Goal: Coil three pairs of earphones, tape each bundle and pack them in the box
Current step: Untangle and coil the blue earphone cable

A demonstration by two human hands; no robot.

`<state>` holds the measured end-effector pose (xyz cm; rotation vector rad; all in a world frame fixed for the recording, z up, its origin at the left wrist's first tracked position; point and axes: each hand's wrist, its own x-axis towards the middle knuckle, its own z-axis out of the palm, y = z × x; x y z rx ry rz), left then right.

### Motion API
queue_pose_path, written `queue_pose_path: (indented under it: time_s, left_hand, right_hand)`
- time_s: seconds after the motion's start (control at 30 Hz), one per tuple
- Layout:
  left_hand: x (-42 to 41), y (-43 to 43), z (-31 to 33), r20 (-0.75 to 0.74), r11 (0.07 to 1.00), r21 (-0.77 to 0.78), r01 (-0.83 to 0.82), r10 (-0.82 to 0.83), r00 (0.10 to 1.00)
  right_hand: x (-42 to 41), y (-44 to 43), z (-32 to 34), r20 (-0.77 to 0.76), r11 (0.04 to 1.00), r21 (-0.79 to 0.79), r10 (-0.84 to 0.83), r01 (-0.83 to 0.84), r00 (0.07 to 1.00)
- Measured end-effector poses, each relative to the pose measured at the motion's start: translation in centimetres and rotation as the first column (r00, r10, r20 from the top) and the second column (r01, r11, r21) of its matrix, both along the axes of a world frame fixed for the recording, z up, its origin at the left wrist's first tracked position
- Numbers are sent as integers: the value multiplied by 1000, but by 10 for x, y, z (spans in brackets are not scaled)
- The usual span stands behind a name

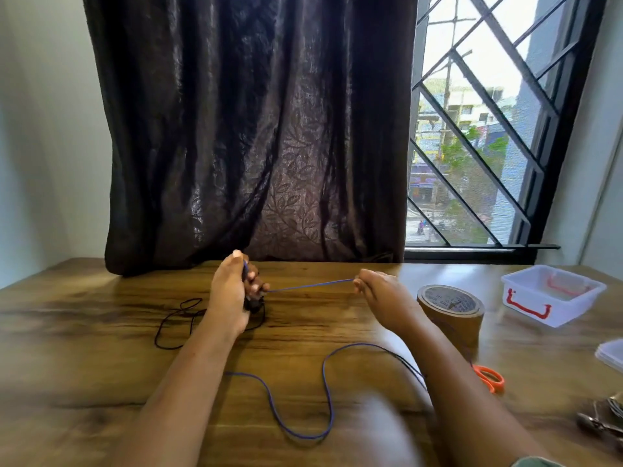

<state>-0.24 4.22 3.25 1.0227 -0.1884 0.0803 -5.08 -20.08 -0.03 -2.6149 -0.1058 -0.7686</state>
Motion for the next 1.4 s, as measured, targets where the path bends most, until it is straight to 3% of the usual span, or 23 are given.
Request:
queue_pose_path:
  time_s: [0.07, 0.13, 0.17, 0.2, 0.23, 0.27, 0.3, 0.4, 0.53, 0.6, 0.7, 0.87, 1.03, 1.13, 1.17, 1.23, 1.3, 1.4]
  left_hand:
    - [-4, -7, -4, -26, 981, 195, -22, 28, 999]
    - [-7, -12, -8, -14, 893, 449, 33, -30, 999]
    - [-6, -13, -11, 37, 758, 652, 24, -63, 997]
    - [-5, -12, -14, 127, 564, 824, -53, -92, 988]
    - [-4, -13, -16, 235, 406, 898, -171, -113, 966]
    - [-6, -13, -17, 328, 351, 896, -273, -107, 939]
    - [-9, -13, -15, 389, 359, 871, -336, -87, 917]
    - [-15, -20, -14, 484, 516, 760, -395, -44, 874]
    - [-25, -37, -20, 423, 668, 728, -155, -260, 868]
    - [-24, -37, -21, 407, 674, 729, -118, -289, 866]
    - [-14, -27, -17, 457, 618, 745, -251, -198, 867]
    - [6, -2, -11, 332, 737, 571, -362, 196, 923]
    - [14, 12, -18, 319, 612, 635, -471, 348, 882]
    - [16, 17, -23, 562, 253, 771, -584, 162, 811]
    - [15, 13, -22, 651, 234, 728, -644, 57, 757]
    - [-2, -8, -18, 713, 410, 670, -619, -121, 691]
    - [-20, -31, -16, 671, 554, 698, -454, -285, 685]
    - [-27, -38, -19, 626, 588, 724, -362, -337, 704]
  right_hand:
    - [-1, -2, -1, -6, 998, 9, -56, 56, 998]
    - [-1, -3, -2, -11, 997, 4, -72, 72, 997]
    - [-2, -2, -3, -12, 998, -1, -69, 69, 998]
    - [-3, -1, -3, -12, 998, -6, -63, 63, 998]
    - [-3, 1, -2, -6, 999, -10, -54, 54, 999]
    - [-5, 4, -1, 3, 999, -11, -42, 42, 999]
    - [-5, 7, 0, 12, 1000, -8, -27, 27, 1000]
    - [-8, 24, 7, 23, 998, -41, 47, -46, 999]
    - [-13, 56, 19, 25, 980, -131, 153, -149, 988]
    - [-16, 62, 24, 61, 977, -148, 167, -157, 984]
    - [-17, 54, 27, 88, 979, -169, 127, -111, 988]
    - [-17, 32, 30, 70, 989, -145, 51, -41, 996]
    - [-16, 17, 27, 63, 988, -151, -20, 29, 998]
    - [-16, 14, 25, 89, 989, -143, -27, 40, 996]
    - [-17, 17, 25, 99, 988, -152, -11, 26, 995]
    - [-18, 30, 26, 107, 980, -194, 50, -29, 993]
    - [-19, 44, 27, 115, 966, -244, 117, -86, 987]
    - [-22, 50, 33, 132, 953, -288, 135, -92, 982]
